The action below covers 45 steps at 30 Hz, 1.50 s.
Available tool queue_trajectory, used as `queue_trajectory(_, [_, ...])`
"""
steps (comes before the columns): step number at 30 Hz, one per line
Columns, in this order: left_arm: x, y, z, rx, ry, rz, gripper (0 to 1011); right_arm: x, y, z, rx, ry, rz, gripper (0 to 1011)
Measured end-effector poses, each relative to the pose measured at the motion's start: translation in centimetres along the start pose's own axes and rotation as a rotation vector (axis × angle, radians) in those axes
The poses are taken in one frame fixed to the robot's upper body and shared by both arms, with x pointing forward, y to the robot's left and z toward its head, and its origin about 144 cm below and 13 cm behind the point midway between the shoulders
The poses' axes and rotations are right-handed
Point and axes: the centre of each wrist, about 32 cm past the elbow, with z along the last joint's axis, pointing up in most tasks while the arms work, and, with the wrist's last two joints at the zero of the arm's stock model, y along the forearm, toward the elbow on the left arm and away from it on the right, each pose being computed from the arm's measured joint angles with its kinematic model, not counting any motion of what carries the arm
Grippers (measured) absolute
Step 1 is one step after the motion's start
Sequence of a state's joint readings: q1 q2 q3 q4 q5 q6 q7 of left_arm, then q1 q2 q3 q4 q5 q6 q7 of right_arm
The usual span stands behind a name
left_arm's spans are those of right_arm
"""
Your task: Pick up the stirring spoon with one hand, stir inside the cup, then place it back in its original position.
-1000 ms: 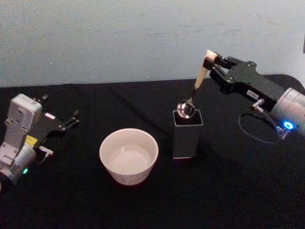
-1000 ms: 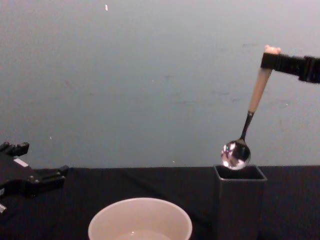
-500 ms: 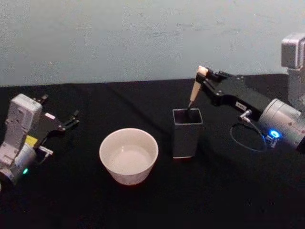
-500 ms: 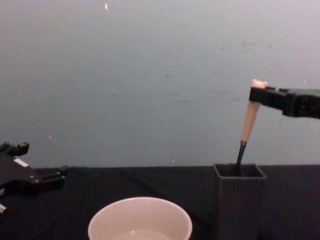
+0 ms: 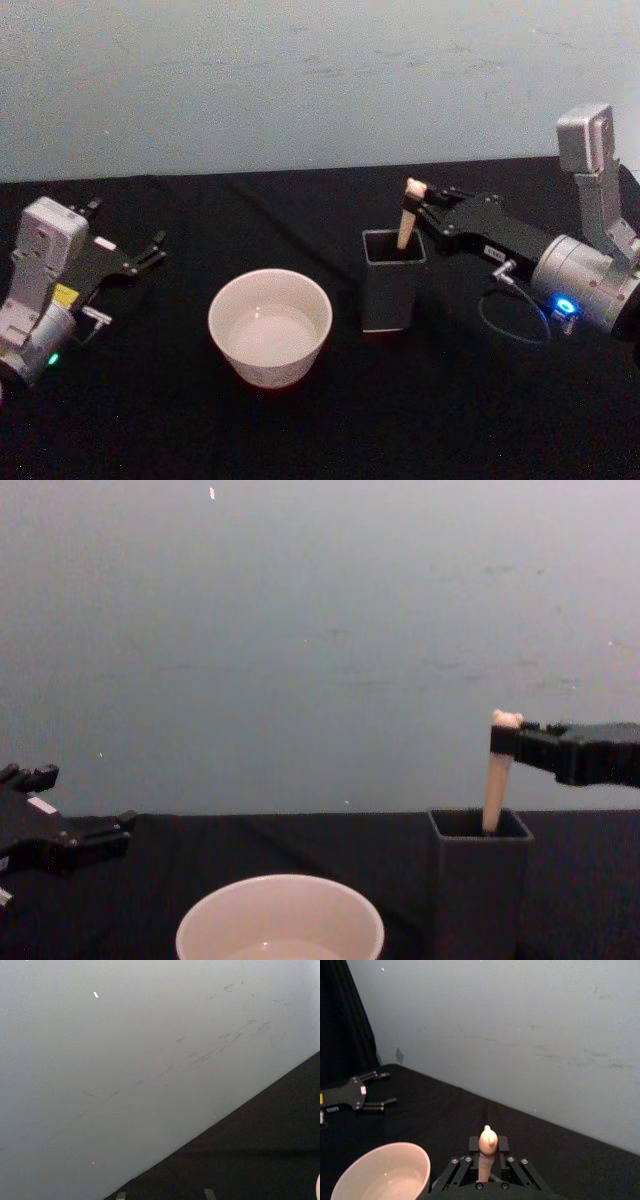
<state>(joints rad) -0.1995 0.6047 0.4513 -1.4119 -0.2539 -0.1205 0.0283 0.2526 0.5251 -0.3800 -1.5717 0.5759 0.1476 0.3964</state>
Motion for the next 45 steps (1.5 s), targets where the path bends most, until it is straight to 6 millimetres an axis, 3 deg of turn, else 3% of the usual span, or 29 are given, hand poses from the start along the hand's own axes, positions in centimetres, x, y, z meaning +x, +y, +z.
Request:
queue_trajectory(17, [0.0,0.0,0.0,0.0,0.0,0.0,1001,0.1,0.3,-1.2,-0.074,0.045,-0.018,218])
queue_trajectory(45, [0.0,0.0,0.0,0.0,0.0,0.0,1002,0.2,0.3,-1.4,-0.087,0.044,-0.021,218])
